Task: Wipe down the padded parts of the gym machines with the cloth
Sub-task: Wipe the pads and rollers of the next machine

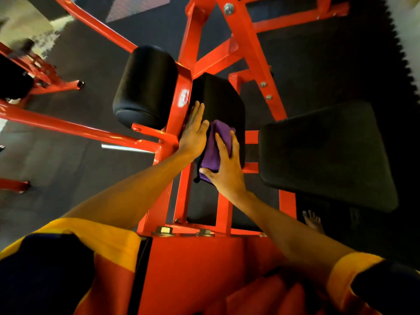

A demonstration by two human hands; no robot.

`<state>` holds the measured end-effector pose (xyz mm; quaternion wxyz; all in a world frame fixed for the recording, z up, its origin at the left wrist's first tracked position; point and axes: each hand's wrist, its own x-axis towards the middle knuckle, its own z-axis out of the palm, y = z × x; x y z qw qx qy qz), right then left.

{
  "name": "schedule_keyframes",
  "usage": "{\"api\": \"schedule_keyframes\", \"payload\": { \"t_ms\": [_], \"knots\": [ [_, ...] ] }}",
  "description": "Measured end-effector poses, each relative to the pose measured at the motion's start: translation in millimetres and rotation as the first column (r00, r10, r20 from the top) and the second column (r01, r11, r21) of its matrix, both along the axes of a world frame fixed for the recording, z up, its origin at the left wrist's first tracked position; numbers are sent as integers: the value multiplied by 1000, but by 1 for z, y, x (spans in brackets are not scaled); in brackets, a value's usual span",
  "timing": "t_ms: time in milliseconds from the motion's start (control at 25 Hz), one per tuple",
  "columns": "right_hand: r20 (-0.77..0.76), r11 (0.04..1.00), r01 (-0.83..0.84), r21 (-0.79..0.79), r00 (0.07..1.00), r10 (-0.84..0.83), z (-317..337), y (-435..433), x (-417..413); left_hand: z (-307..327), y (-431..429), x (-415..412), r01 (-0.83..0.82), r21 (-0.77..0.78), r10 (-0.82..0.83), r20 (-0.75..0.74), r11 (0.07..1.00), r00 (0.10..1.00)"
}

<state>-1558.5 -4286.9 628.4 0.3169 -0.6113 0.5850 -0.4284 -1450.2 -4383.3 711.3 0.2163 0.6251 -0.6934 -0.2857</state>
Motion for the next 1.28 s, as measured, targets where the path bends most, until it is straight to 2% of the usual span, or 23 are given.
{"api": "schedule_keyframes", "payload": {
  "t_ms": [120,200,360,480,600,720,880,960,1000,1040,1080,1200,1280],
  "knots": [
    [-85,999,8,-31,996,-11,6,-11,9,-2,1,2,23,21,-23,-11,1000,1000],
    [-89,998,-8,-61,996,3,0,-9,5,1,2,1,4,10,-4,8,1000,1000],
    [35,998,39,42,999,-41,-22,16,-2,0,4,-1,21,-33,-18,90,999,996],
    [230,978,98,187,963,-140,-37,31,3,-3,0,0,11,-41,-6,116,999,993],
    [451,923,126,364,843,-293,-21,22,10,-4,-1,0,8,-50,-2,122,999,992],
    [557,795,199,572,617,-556,-5,2,11,-6,0,0,13,-59,-6,123,998,992],
    [552,652,204,730,387,-739,0,-21,0,-6,0,0,-11,-66,19,121,998,992],
    [509,561,202,803,260,-821,6,-29,-7,-5,1,-1,-19,-75,28,125,997,992],
    [476,518,193,834,226,-850,11,-29,-8,-5,1,-2,-23,-82,34,128,996,991],
    [462,499,176,849,214,-861,16,-26,-5,-6,2,-2,-26,-89,38,132,996,991],
    [463,507,169,845,242,-853,22,-21,0,-7,1,-2,-28,-95,41,138,995,990],
    [572,662,150,734,388,-723,27,7,19,-9,0,-2,-28,-95,44,163,995,986],
    [580,734,199,649,495,-647,19,8,14,-8,0,-2,-18,-97,36,182,995,983]
  ]
}}
